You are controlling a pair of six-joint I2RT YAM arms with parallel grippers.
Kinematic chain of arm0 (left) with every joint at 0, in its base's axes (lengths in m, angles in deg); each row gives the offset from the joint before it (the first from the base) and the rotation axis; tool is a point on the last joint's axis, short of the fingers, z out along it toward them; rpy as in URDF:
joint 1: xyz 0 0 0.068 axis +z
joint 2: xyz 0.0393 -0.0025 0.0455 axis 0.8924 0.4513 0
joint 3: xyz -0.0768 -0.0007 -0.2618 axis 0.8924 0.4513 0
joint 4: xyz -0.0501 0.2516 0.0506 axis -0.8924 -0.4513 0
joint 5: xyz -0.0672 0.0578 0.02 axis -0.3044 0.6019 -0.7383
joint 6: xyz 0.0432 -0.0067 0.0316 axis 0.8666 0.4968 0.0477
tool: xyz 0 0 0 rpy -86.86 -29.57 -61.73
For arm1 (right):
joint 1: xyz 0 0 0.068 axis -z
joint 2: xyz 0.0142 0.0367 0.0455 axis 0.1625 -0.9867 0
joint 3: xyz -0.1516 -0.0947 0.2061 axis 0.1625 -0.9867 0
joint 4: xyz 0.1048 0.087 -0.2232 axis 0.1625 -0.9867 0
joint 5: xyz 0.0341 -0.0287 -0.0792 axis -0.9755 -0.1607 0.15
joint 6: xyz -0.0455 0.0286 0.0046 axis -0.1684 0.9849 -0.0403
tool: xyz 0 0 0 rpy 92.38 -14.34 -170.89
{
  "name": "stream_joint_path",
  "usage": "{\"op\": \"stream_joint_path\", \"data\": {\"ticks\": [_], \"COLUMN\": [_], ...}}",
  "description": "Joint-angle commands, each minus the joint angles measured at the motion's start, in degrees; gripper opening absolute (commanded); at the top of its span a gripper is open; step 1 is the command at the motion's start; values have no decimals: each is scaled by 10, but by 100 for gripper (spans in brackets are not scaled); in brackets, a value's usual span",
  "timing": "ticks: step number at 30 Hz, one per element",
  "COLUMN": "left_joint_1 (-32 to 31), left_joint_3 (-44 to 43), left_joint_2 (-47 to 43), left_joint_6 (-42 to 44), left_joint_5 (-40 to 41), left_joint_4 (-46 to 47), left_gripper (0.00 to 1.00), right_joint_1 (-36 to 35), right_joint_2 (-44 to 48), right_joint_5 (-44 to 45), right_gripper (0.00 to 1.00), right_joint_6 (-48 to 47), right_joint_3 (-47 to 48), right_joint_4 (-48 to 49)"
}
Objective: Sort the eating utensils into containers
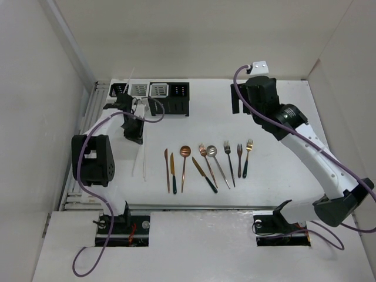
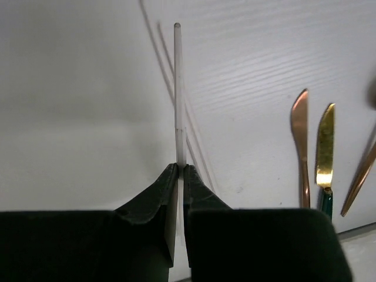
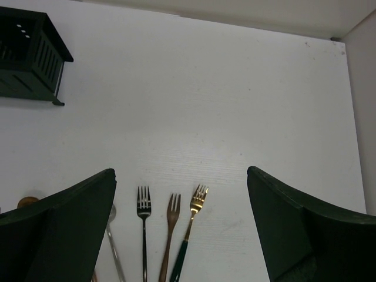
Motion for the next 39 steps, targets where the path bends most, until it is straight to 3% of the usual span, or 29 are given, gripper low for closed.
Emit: {"op": "stream_joint_path", "data": {"ticks": [1, 7, 14, 16, 22, 26, 29, 33, 39], "left_joint_1": [6, 6, 42, 42, 60, 72, 78, 88, 100], "left_joint_3": [-59, -145, -390, -418, -437, -449, -410, -410, -312], "left_joint_2": [-54, -83, -3, 12, 74, 120, 141, 167, 148], "left_joint_6": [112, 218, 172, 161, 111, 99, 99, 107, 146], "left_joint_5": [-63, -138, -172, -159, -99, -99, -104, -104, -104], "left_joint_4": [8, 3, 99, 144, 349, 393, 456, 464, 467], "left_gripper": [0, 0, 0, 0, 0, 0, 0, 0, 0], "right_joint_1": [-1, 4, 14, 20, 38, 43, 56, 56, 61], "right_joint_2": [-8, -34, -125, -148, -277, -329, -343, -343, -325], "right_joint_5": [-25, -52, -92, -117, -157, -171, -187, -187, -174], "right_gripper": [97, 97, 97, 97, 97, 97, 97, 97, 97], "right_joint_6": [-20, -36, -55, -60, -73, -78, -78, -78, -78], "right_joint_3": [30, 46, 114, 129, 278, 350, 362, 368, 347], "right_joint_4": [53, 89, 131, 148, 125, 105, 105, 100, 94]}}
